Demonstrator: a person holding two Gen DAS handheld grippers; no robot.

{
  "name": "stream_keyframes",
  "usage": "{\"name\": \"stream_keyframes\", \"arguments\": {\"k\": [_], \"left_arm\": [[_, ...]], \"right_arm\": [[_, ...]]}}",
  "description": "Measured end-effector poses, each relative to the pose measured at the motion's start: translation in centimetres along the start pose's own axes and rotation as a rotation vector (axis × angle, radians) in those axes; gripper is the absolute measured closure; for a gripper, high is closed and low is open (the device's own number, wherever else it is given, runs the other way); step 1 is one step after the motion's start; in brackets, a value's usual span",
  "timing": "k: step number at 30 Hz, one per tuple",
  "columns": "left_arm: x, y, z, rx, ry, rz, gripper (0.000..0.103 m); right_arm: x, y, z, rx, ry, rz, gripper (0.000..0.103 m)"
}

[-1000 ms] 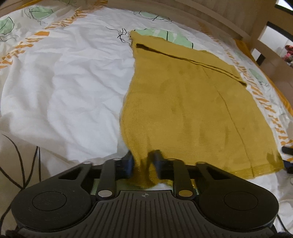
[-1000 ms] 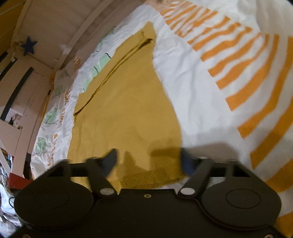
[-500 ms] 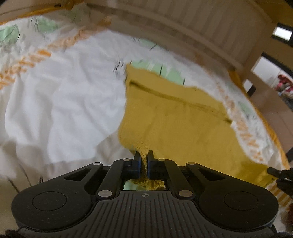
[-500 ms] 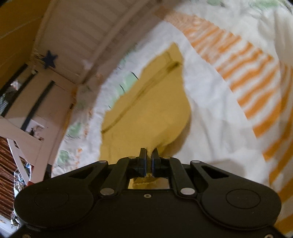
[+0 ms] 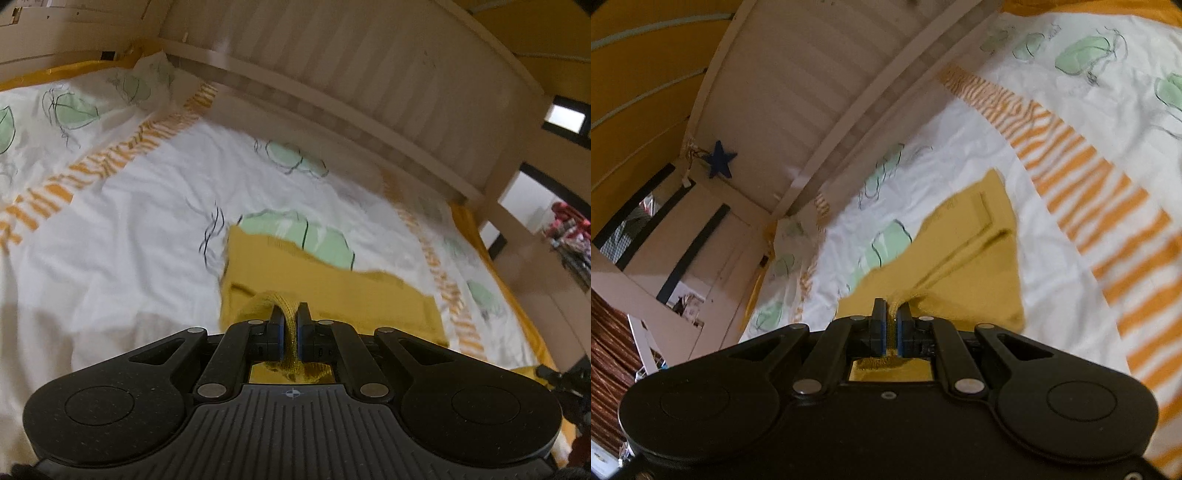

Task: Fold small clothes
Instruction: 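Grasp the side edge with both grippers and fold it lengthwise across the sweater, then open both grippers to release the folded side on the sweater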

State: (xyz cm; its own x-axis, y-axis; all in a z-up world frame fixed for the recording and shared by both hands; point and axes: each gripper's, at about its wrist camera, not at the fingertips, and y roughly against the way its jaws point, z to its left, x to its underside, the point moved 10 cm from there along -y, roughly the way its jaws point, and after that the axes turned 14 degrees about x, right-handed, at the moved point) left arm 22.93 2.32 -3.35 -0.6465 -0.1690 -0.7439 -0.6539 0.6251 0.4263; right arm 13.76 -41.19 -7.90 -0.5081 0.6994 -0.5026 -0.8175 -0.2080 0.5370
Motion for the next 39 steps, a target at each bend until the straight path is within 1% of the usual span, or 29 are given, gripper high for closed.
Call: {"name": "stream_keyframes", "arguments": {"k": [3,9,13,19,24,27,32,33,34,36,37,39], "left_arm": [[-1.8,-1.8,0.6,-0.009,0.004,-0.014,0.098],[-5.2,-6.3,2.3,-0.018,0.034,-0.028,0.098],[-6.3,-9.6,3.7,-0.028,0.052,-0.017,0.098],[-7.0,-14.9,6.6,-0.08,0.055,0.036,0.098],[-6.4,-18.6,8.8,-0.12,0.058,0.092,0.098],[-6.2,-20.2,9.9,-0.132,0.083,0.106,0.097],[-6.4,-21.7,11.7,-0.136,0.152,0.105,0.096],[-6.5,-21.8,11.9,-0.137,0.16,0.107,0.096],[-6.5,-21.8,12.1,-0.136,0.166,0.109,0.095],[-6.6,-21.8,12.2,-0.141,0.169,0.119,0.087],[-6.8,-21.6,12.2,-0.156,0.159,0.11,0.078],[-7.5,-21.0,12.1,-0.185,0.123,0.07,0.075]], "right_arm": [[-1.7,-1.6,0.1,-0.003,-0.01,-0.004,0.09],[-5.5,-6.4,0.5,0.019,-0.006,-0.015,0.09],[-7.7,-10.2,0.1,0.044,-0.002,-0.017,0.09],[-9.6,-16.5,-0.9,0.095,-0.003,0.012,0.09],[-10.5,-20.7,-1.9,0.143,0.001,0.031,0.09],[-10.6,-22.4,-2.4,0.166,0.001,0.044,0.09],[-10.8,-23.8,-3.2,0.205,0.018,0.045,0.089],[-10.9,-24.0,-3.3,0.213,0.024,0.041,0.088],[-11.0,-24.0,-3.3,0.219,0.027,0.035,0.083],[-11.3,-24.0,-3.5,0.226,0.024,0.021,0.083],[-11.6,-23.9,-3.6,0.23,0.019,0.01,0.082],[-12.1,-23.4,-3.8,0.246,0.018,-0.012,0.082]]}}
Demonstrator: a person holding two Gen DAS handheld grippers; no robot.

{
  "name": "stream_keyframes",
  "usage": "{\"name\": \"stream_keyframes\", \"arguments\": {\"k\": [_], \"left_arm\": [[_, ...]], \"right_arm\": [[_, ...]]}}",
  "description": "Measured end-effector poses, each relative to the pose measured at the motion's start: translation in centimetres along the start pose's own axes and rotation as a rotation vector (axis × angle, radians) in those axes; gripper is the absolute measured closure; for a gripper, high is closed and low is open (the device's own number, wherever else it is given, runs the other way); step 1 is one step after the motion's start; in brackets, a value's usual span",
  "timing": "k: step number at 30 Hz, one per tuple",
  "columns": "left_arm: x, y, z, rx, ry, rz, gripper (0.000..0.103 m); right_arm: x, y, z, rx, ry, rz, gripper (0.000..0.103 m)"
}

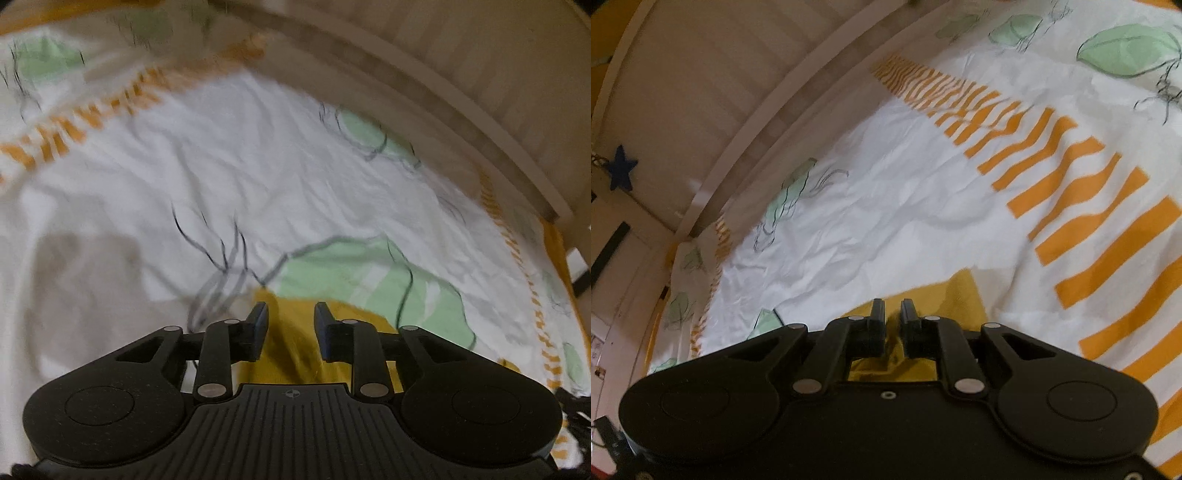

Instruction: Fold small clothes

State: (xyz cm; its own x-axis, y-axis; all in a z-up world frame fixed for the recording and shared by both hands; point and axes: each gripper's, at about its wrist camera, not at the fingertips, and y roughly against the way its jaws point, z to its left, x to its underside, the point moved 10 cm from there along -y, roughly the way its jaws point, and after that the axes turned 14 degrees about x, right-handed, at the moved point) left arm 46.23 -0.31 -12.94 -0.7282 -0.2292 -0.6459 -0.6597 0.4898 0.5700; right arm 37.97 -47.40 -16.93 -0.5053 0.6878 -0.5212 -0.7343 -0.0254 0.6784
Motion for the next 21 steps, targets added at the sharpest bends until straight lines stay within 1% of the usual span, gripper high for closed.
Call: {"name": "stream_keyframes", "arguments": {"k": [1,2,3,4,5,6,8,9,11,13,14,15,17,20,21], "left_arm": [[-0.4,0.5,-0.1,-0.015,-0.017,-0.015,0.071],[-0.7,0.9,-0.2,-0.022,-0.026,-0.021,0.069],[-0.9,1.3,-0.3,-0.023,-0.032,-0.022,0.069],[-1.1,1.8,-0.6,-0.021,-0.038,-0.02,0.069],[-1.1,2.4,-1.0,-0.02,-0.045,-0.02,0.067],[-1.0,3.3,-1.5,-0.026,-0.058,-0.019,0.066],[-0.5,4.6,-2.5,-0.033,-0.094,-0.004,0.058],[-0.1,5.3,-3.0,-0.037,-0.113,0.007,0.057],[1.3,6.4,-4.1,-0.053,-0.152,0.05,0.057],[3.1,7.2,-4.8,-0.063,-0.186,0.108,0.057],[4.1,7.5,-5.1,-0.07,-0.199,0.136,0.057],[5.1,7.8,-5.1,-0.074,-0.211,0.159,0.057],[6.8,8.0,-5.0,-0.085,-0.244,0.201,0.057],[8.3,7.0,-3.7,-0.112,-0.29,0.238,0.057],[8.6,6.6,-3.1,-0.12,-0.29,0.248,0.057]], "right_arm": [[-0.3,0.2,0.0,0.008,0.003,-0.014,0.079],[-0.4,0.6,0.0,0.013,0.01,-0.026,0.069],[-0.6,0.9,0.1,0.017,0.02,-0.034,0.062],[-0.7,1.6,0.3,0.019,0.038,-0.05,0.051],[-0.8,2.1,0.5,0.019,0.056,-0.063,0.048],[-0.7,2.6,0.8,0.022,0.082,-0.074,0.048],[-0.3,3.7,1.6,0.034,0.148,-0.092,0.047],[-0.1,4.0,1.9,0.036,0.177,-0.097,0.046],[0.9,4.8,2.8,0.034,0.237,-0.099,0.035],[2.3,5.1,3.7,0.035,0.293,-0.086,0.03],[3.1,5.2,4.1,0.039,0.322,-0.077,0.029],[3.9,5.2,4.4,0.043,0.349,-0.07,0.028],[5.2,5.1,5.1,0.048,0.399,-0.057,0.023],[7.3,4.5,5.7,0.071,0.464,-0.032,0.023],[7.8,4.2,5.9,0.082,0.482,-0.025,0.023]]}}
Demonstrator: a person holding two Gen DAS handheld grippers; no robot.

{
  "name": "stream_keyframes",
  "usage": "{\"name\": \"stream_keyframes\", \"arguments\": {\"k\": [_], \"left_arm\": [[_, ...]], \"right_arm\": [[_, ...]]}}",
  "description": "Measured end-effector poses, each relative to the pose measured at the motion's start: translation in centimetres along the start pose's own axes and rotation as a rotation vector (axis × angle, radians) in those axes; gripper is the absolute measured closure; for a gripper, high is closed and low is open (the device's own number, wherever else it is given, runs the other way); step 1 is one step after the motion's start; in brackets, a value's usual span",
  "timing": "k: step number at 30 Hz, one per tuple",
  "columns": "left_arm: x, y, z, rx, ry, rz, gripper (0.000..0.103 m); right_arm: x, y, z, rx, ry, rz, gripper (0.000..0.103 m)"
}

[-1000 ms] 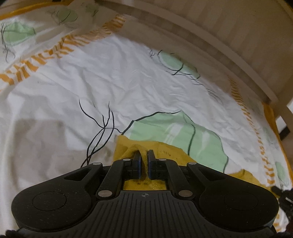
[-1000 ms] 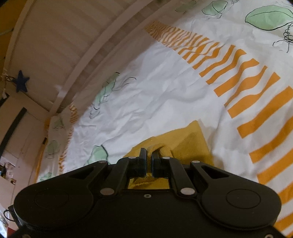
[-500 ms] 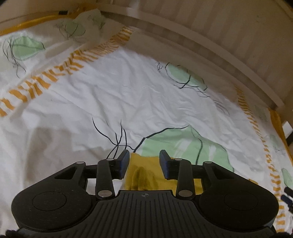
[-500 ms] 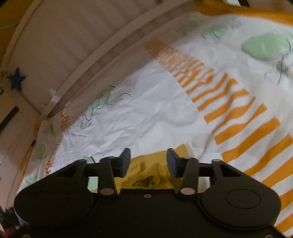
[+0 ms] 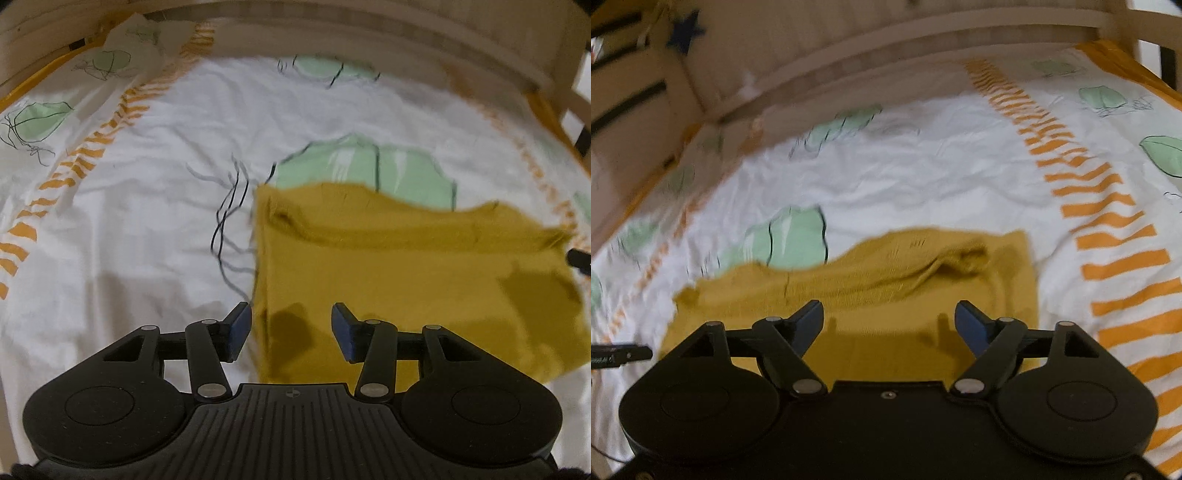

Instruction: Fold small clothes

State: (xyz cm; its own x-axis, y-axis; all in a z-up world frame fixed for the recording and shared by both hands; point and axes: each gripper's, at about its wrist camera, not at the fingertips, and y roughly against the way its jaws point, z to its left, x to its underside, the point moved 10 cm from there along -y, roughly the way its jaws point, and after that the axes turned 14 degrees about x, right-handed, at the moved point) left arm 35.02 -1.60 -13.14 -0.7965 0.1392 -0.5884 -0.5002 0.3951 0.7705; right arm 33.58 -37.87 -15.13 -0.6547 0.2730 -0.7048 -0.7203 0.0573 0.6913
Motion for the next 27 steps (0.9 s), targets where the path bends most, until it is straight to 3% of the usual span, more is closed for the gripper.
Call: {"name": "stream_keyframes", "arguments": {"k": [5,12,14,21,27], "left_arm": [[0.4,-2.7,1.0,0.048,0.036,0.072,0.057],[-0.8,-3.2,1.5,0.06,0.055,0.064,0.057],[-1.0,-3.2,1.6,0.06,0.061,0.063,0.057],[-2.0,-2.6,1.9,0.076,0.091,0.034,0.057],[-2.6,-2.0,2.1,0.07,0.086,0.007,0.057]], "right_arm": [[1.4,-1.5,1.5,0.04,0.082,0.024,0.023],[1.1,-5.4,2.4,0.167,0.23,0.039,0.022],[0.2,-6.7,2.1,0.194,0.239,0.04,0.018],[-3.9,-9.5,-0.1,0.26,0.087,0.046,0.016],[-4.9,-7.0,-0.6,0.227,0.024,-0.008,0.016]]}}
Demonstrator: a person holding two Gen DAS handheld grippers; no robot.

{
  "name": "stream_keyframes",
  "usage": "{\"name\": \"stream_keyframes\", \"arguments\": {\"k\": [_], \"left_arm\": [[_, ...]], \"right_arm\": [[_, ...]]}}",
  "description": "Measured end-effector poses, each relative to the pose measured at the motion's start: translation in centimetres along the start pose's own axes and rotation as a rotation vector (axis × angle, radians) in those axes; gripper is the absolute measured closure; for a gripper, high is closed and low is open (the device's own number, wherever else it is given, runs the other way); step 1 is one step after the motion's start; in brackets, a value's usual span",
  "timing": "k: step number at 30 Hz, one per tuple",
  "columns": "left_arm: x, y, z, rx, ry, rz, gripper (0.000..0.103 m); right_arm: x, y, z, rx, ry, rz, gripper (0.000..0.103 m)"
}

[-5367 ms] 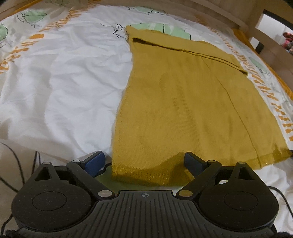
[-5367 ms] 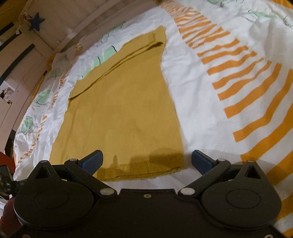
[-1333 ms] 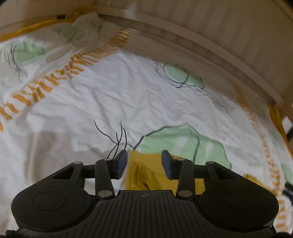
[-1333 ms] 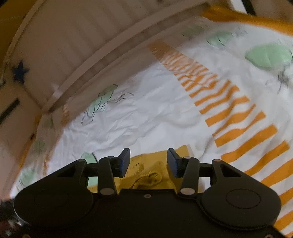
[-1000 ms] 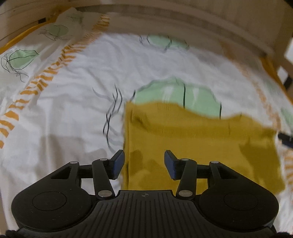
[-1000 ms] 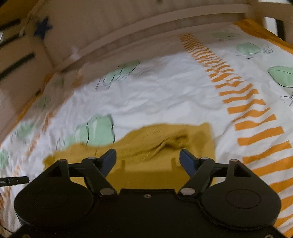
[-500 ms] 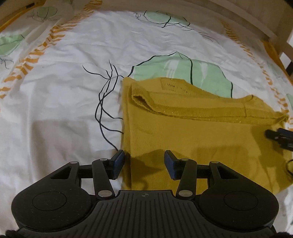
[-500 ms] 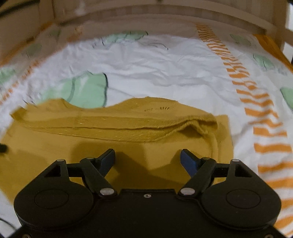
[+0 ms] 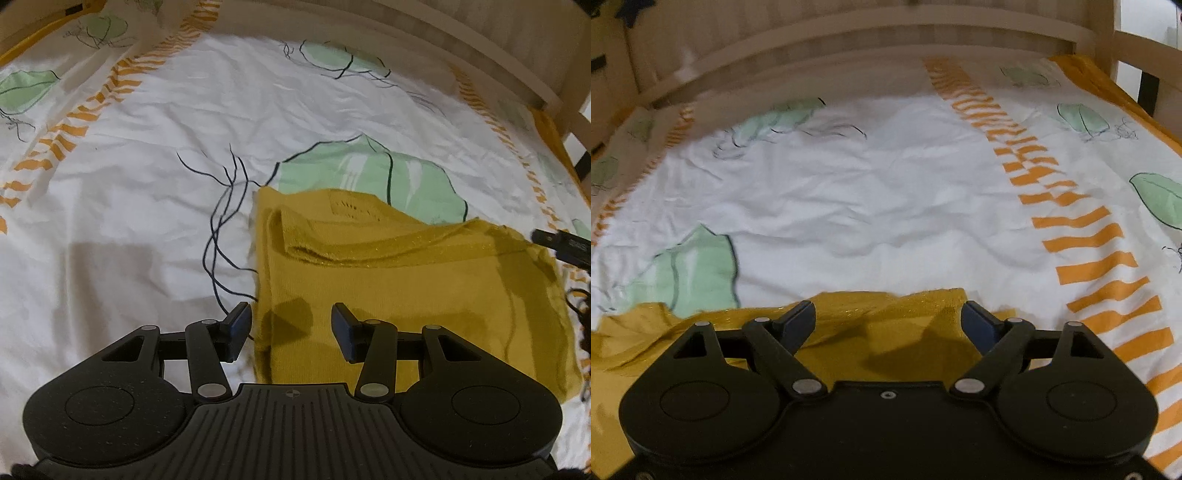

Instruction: Fold small clothes

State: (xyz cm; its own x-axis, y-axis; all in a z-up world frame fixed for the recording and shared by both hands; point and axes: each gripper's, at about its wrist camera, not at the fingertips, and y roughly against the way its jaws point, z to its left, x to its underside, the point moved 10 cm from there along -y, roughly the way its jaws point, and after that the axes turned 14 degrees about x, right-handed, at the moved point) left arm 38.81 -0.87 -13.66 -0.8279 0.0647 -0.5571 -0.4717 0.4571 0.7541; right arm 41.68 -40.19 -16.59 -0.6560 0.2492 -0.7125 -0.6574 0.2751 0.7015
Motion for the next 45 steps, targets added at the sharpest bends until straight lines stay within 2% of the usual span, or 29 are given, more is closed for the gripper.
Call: {"name": "stream_keyframes", "arguments": {"k": [6,14,19,24,28,31,39,45], "left_arm": [[-0.3,0.0,0.6,0.001,0.024,-0.002,0.057],[-2.1,2.2,3.1,-0.031,0.12,-0.094,0.057],[-2.8,3.6,4.6,-0.083,0.15,-0.137,0.057],[-3.0,3.6,4.6,-0.067,0.161,-0.14,0.057],[-2.9,3.6,4.7,-0.063,0.161,-0.138,0.057],[-3.0,3.8,4.7,-0.058,0.162,-0.142,0.057],[-2.7,3.4,3.8,-0.043,0.141,-0.128,0.057],[-2.4,3.1,3.2,-0.036,0.124,-0.114,0.057]], "right_arm": [[2.3,3.0,1.8,-0.043,0.121,-0.021,0.016],[5.3,5.7,9.4,-0.144,0.326,-0.061,0.016],[6.1,4.4,14.0,-0.164,0.4,-0.045,0.016],[4.2,0.7,16.8,-0.125,0.373,-0.011,0.015],[1.1,-0.4,16.7,-0.093,0.273,-0.035,0.015],[0.4,0.2,16.0,-0.102,0.231,-0.058,0.015],[2.9,3.4,14.1,-0.16,0.272,-0.062,0.014],[5.0,5.3,10.2,-0.206,0.173,-0.016,0.014]]}}
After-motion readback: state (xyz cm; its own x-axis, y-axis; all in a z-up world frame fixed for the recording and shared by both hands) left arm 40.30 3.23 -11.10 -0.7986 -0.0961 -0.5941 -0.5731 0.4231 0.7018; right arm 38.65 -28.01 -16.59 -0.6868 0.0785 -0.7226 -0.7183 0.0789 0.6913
